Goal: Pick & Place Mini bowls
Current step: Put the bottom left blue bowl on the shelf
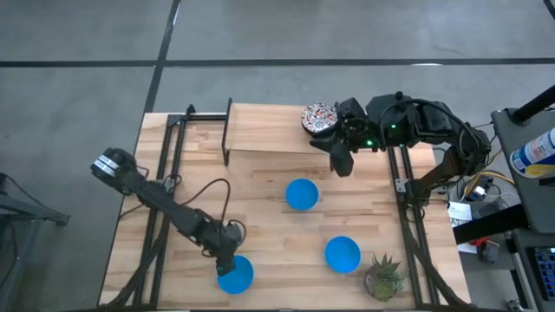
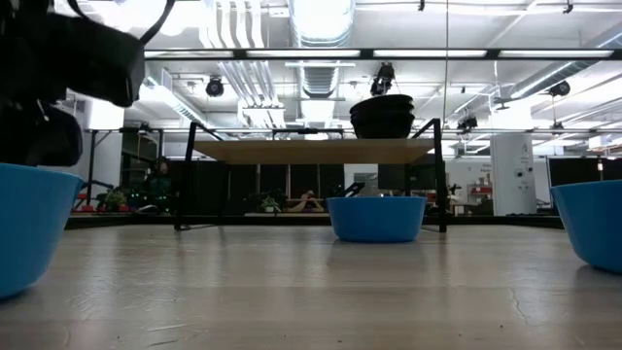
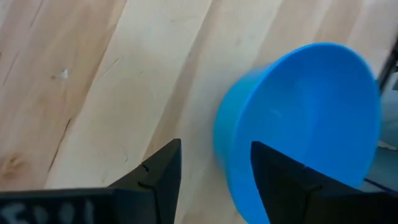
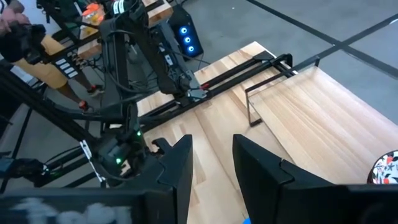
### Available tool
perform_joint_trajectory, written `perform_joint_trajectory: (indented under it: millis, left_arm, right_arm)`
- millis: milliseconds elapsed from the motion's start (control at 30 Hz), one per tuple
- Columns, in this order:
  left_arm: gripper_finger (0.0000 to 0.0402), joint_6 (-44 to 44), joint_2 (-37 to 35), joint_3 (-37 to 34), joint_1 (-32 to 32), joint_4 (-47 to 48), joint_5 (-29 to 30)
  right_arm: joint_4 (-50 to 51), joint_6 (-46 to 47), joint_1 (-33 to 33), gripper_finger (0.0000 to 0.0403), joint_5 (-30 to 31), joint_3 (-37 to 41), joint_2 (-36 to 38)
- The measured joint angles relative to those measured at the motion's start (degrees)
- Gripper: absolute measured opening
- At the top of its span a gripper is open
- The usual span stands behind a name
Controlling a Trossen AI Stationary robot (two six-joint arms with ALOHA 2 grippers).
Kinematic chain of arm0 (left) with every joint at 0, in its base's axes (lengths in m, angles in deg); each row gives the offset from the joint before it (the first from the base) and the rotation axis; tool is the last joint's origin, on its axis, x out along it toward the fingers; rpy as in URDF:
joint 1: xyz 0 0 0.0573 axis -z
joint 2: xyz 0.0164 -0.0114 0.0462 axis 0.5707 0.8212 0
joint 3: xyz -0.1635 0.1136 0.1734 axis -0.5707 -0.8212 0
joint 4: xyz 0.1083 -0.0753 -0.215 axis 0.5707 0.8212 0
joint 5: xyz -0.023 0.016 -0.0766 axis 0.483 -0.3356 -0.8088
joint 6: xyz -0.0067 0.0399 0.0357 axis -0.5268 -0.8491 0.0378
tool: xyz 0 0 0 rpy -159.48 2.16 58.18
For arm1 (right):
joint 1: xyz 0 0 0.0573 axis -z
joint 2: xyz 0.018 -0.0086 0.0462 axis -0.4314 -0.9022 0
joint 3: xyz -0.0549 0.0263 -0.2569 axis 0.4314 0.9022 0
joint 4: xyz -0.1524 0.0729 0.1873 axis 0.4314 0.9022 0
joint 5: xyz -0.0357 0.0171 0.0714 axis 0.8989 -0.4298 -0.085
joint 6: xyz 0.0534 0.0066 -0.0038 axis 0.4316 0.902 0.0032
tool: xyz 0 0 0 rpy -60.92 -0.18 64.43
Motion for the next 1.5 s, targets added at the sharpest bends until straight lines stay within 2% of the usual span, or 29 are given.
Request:
perform_joint_trajectory:
  millis: [100, 200, 433, 633, 767, 967, 1167, 1300, 1500]
  left_arm:
    - [0.0175, 1.34, 1.35, 0.00, 0.00, -0.01, 0.00]
    - [0.0146, 2.59, 1.96, 0.00, 0.00, 0.01, 0.05]
    - [0.0014, 3.81, 1.57, 0.00, -0.54, 0.53, 1.28]
    - [0.0003, 4.90, -1.96, 0.58, -3.65, 2.90, 1.84]
    - [0.0002, 3.47, -7.13, 3.07, -7.89, 9.50, 2.69]
    - [0.0001, -0.81, -14.70, 9.75, -18.92, 21.57, 3.78]
    - [0.0001, -10.43, -17.04, 19.49, -33.58, 31.70, 3.76]
    - [0.0000, -16.64, -14.40, 28.12, -44.07, 37.45, 2.34]
    - [0.0000, -26.88, -6.67, 41.63, -58.09, 45.40, 1.44]
  right_arm:
    - [-0.04, 0.14, -0.12, 0.0107, 0.01, 0.00, 0.00]
    - [-0.04, 0.17, -0.45, 0.0107, 0.02, 0.00, 0.00]
    - [-0.19, 0.97, -1.02, 0.0109, 0.02, 0.00, 0.00]
    - [-0.17, 2.14, -1.25, 0.0109, -0.03, 0.00, 0.00]
    - [-0.17, 2.06, -1.24, 0.0109, 0.00, 0.00, 0.00]
    - [-0.13, 1.42, -1.24, 0.0109, 1.48, 0.00, 0.00]
    - [-0.13, 0.99, -1.88, 0.0109, 2.62, 0.00, 0.00]
    - [-0.12, 0.54, -2.88, 0.0109, 3.94, 0.39, 0.00]
    - [-0.16, 0.42, -3.43, 0.0109, 4.54, 2.03, 0.00]
